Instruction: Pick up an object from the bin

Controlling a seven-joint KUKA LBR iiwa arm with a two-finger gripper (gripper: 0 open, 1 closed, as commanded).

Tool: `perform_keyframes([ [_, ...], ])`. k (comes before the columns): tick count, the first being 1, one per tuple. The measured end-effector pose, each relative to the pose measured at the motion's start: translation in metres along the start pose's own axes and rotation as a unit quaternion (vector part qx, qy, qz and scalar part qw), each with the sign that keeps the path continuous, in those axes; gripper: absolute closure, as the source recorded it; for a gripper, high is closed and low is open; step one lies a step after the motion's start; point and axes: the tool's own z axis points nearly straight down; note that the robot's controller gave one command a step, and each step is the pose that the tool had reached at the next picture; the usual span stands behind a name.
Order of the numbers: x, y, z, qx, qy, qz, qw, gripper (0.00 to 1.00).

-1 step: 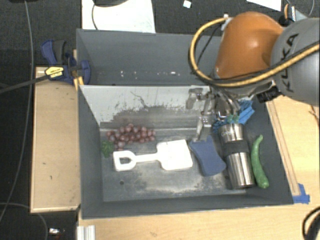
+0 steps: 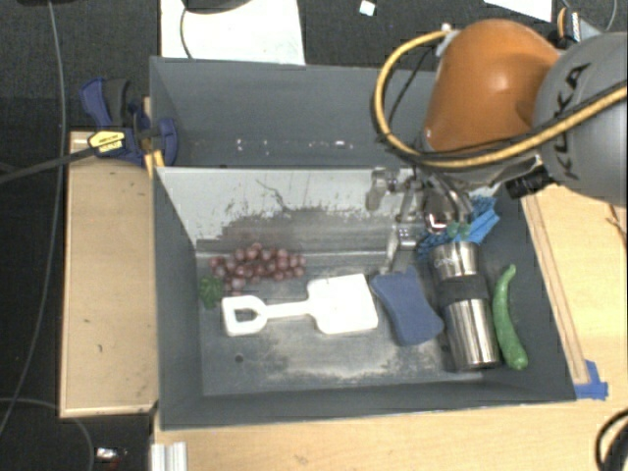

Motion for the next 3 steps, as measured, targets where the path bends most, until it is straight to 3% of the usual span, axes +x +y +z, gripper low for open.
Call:
perform_keyframes([
  [1,0.031,0.062,0.148,-0.001,-0.0015,-0.031,0.9995,0.0],
  [2,0.039,0.089,0.084,0.0,-0.0087,-0.113,0.9935,0.0],
  [3,0.036,0.07,0.175,-0.001,0.0011,-0.042,0.9991,0.0],
])
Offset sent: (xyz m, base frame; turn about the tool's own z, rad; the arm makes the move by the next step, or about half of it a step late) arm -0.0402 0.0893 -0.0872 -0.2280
